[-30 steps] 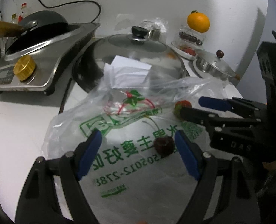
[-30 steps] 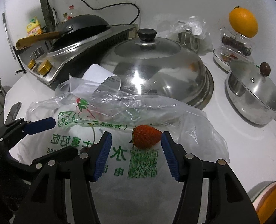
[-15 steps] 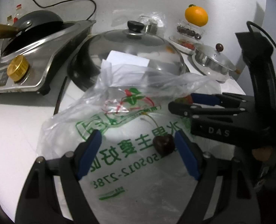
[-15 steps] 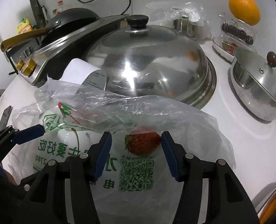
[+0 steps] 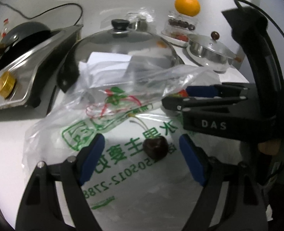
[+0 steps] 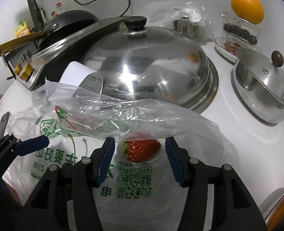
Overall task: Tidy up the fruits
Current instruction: 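Close the right gripper on the strawberry while the left gripper closes on the cherry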
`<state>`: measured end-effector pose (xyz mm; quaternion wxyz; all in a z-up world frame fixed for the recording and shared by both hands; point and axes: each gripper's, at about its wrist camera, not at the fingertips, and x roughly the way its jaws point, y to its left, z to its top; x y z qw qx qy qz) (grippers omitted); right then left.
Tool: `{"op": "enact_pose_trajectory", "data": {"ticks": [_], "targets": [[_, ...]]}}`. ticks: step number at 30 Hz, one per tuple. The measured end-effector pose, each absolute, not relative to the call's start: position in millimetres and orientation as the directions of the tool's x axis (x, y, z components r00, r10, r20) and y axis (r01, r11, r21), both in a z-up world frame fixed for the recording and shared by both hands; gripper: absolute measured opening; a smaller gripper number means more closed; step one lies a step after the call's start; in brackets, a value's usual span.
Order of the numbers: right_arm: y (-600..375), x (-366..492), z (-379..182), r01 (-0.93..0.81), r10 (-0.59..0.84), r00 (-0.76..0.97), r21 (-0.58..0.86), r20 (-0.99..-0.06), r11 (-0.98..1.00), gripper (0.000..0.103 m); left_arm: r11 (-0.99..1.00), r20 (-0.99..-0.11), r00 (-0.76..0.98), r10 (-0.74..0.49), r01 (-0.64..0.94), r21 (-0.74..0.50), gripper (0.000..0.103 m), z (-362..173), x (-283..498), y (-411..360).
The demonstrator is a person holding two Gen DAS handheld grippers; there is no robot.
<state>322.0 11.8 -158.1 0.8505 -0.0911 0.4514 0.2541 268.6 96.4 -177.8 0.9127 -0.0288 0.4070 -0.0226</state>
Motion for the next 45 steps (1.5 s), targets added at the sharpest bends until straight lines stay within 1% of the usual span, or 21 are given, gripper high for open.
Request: {"op": "enact_pose_trajectory", "data": {"ticks": [2,3,4,5,7,9,10,12,14,17,30,45], "targets": [[9.6,324.3,-159.9,-0.508,0.348,0.462,0.078,-0.816,0.858,0.056,0.997,-0.739,0.67,-0.071,0.029,-0.069,0.079,-177.2,268.9,95.3],[9.0,325.2,-160.3,-0.504,0.346,0.461,0.08,-0.817,0.86,0.056,0.997,-0.738,0.671,-0.072,0.034,-0.066,0.073,-177.2,269.4,94.4],[8.4,325.9,-160.6,-0.5,0.346,0.46,0.084,-0.818,0.862,0.056,0.997,-0.741,0.668,-0.071,0.038,-0.062,0.068,-177.9,270.8,93.4],[8.6,326.7,-161.2,-0.498,0.346,0.458,0.086,-0.819,0.863,0.056,0.997,-0.745,0.663,-0.071,0.043,-0.057,0.066,-179.4,271.7,92.3],[9.5,327.6,-162.7,-0.5,0.341,0.456,0.08,-0.822,0.862,0.056,0.997,-0.752,0.655,-0.074,0.054,-0.051,0.055,-182.0,272.8,90.3],[10.6,327.3,-162.8,-0.503,0.339,0.459,0.074,-0.822,0.861,0.055,0.997,-0.755,0.652,-0.076,0.069,-0.04,0.053,-183.8,272.8,86.7],[10.4,327.3,-162.8,-0.504,0.34,0.458,0.075,-0.821,0.86,0.055,0.997,-0.758,0.647,-0.076,0.075,-0.036,0.049,-185.0,273.1,85.4],[9.1,326.9,-162.2,-0.505,0.35,0.454,0.086,-0.82,0.859,0.05,0.996,-0.763,0.642,-0.08,0.08,-0.037,0.044,-186.2,273.9,84.6],[8.7,325.2,-160.4,-0.512,0.36,0.452,0.094,-0.816,0.854,0.043,0.996,-0.763,0.641,-0.086,0.083,-0.042,0.043,-186.5,273.5,85.0],[9.1,321.1,-157.3,-0.516,0.355,0.462,0.08,-0.812,0.853,0.042,0.995,-0.764,0.638,-0.097,0.091,-0.05,0.031,-186.9,272.5,84.9],[-1.4,304.8,-135.5,-0.531,0.414,0.464,0.128,-0.784,0.838,0.042,0.993,-0.757,0.643,-0.116,0.085,-0.08,0.031,-179.0,263.4,89.0],[-13.9,275.3,-109.6,-0.546,0.425,0.492,0.111,-0.76,0.83,0.042,0.995,-0.725,0.682,-0.101,0.078,-0.065,0.031,-155.6,245.5,81.5]]}}
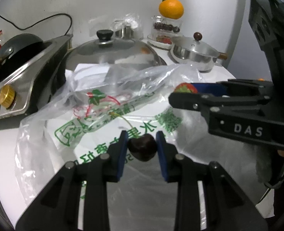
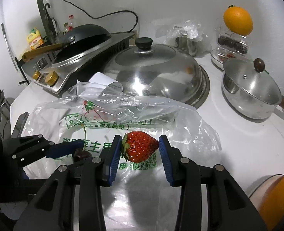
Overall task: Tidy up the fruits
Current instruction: 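Close the right gripper on the strawberry while the left gripper closes on the cherry, then lift the strawberry and cherry out of the bag and carry them to the plate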
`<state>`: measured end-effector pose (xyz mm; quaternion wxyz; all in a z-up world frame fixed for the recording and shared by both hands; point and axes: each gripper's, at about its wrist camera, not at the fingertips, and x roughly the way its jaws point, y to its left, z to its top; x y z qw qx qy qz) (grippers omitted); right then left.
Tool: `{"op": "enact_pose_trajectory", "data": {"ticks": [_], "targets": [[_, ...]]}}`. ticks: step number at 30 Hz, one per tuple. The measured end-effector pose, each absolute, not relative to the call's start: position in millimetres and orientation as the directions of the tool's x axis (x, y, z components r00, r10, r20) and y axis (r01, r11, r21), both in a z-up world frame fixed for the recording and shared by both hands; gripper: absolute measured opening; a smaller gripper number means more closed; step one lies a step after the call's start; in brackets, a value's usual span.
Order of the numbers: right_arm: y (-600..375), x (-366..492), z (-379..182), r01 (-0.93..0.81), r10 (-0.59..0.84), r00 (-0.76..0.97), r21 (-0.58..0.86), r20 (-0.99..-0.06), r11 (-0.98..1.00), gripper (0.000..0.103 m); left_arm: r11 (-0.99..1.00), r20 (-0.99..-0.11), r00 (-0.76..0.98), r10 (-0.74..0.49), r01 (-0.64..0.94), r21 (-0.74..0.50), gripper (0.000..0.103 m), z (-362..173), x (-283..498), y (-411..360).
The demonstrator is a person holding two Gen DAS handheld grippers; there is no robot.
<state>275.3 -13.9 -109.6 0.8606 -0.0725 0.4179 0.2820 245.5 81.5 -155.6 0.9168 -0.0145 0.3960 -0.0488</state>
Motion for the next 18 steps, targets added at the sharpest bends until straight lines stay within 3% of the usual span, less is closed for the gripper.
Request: {"op": "enact_pose_trajectory", "data": {"ticks": [18], "targets": [[-32.7,242.8,-85.0,-0.539,0.418,0.533,0.085,-0.735,0.838,0.042,0.995,-0.689,0.719,-0.095,0.087,-0.047,0.031,-130.4,219.6,69.1]]}}
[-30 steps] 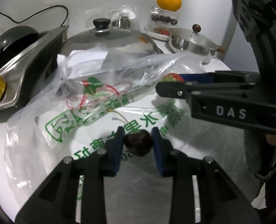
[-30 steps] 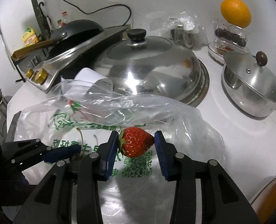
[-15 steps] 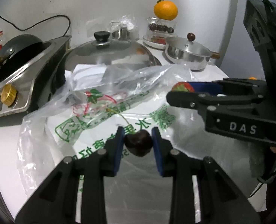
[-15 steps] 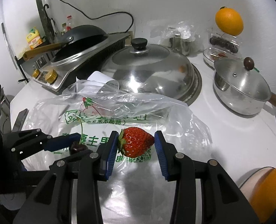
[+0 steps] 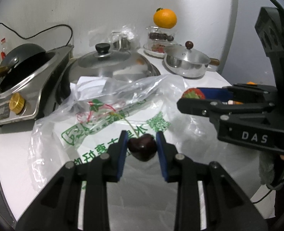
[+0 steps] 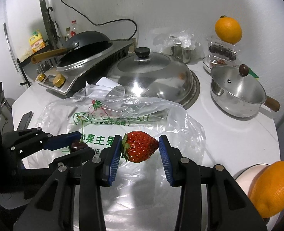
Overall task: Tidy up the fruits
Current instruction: 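Lift the strawberry and cherry out of the bag and carry them to the plate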
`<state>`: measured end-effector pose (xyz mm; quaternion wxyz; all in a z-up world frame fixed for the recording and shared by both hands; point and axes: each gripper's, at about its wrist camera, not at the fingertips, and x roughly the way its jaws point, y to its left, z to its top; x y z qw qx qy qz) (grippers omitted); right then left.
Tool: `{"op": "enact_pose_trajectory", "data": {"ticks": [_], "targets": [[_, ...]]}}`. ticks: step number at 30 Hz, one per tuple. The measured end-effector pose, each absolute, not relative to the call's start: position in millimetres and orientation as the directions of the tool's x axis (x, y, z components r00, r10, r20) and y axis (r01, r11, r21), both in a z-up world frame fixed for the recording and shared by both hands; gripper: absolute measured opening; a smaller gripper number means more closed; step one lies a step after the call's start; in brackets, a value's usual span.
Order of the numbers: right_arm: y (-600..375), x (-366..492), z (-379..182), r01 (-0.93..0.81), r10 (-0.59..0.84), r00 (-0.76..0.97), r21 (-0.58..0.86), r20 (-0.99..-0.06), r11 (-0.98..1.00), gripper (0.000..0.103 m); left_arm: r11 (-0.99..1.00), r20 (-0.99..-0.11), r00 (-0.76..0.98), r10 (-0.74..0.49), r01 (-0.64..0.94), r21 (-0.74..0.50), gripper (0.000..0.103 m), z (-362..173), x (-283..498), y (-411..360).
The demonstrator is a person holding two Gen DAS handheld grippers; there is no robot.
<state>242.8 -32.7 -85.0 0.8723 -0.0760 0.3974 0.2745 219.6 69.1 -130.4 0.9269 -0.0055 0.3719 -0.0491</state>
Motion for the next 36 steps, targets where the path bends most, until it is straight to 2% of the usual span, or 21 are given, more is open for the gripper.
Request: {"op": "enact_pose_trajectory", "data": {"ticks": [36], "targets": [[-90.4,181.9,-48.4,-0.506,0.409,0.602,0.069,-0.686,0.86,0.042,0.992,-0.649,0.754,-0.107,0.126,-0.016,0.031,-97.2,172.0,17.5]]}}
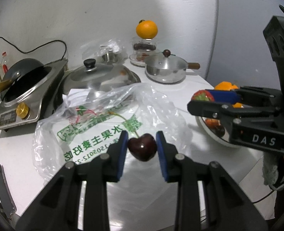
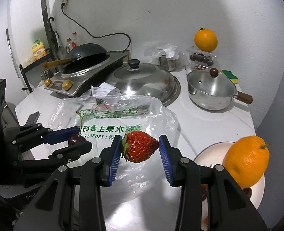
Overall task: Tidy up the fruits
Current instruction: 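Lift the strawberry and cherry out of the bag and carry them to the plate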
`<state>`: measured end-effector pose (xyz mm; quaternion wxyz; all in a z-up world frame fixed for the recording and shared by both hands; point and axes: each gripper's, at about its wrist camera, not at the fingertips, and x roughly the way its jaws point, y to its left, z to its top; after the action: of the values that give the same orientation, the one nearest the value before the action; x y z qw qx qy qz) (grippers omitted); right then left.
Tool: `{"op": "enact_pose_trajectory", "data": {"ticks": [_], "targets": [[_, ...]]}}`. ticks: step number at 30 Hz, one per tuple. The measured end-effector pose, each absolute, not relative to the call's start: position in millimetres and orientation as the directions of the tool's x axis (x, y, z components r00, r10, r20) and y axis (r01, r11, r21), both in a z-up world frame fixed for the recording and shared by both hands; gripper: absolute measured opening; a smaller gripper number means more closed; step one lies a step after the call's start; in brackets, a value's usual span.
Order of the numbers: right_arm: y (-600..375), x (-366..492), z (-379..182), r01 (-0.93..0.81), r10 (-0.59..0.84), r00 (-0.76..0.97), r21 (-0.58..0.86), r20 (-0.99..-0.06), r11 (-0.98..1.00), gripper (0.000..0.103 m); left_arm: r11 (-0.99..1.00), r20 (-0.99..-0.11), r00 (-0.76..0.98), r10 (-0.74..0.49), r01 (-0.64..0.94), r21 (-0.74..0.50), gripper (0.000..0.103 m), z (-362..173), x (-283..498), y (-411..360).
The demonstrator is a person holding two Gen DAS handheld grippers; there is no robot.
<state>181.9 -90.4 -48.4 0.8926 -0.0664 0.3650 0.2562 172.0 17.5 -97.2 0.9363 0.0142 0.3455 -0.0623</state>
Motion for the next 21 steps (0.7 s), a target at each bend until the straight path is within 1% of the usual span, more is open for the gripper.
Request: {"op": "enact_pose_trajectory", "data": {"ticks": [21], "targets": [[-147.6,159.6,-45.4,-0.443,0.359,0.636,0.057,-0.684,0.895,0.042,0.983,-0.641,0.753,-0.148,0.184,-0.011,0.031,-91.6,164.1,-28.9]]}}
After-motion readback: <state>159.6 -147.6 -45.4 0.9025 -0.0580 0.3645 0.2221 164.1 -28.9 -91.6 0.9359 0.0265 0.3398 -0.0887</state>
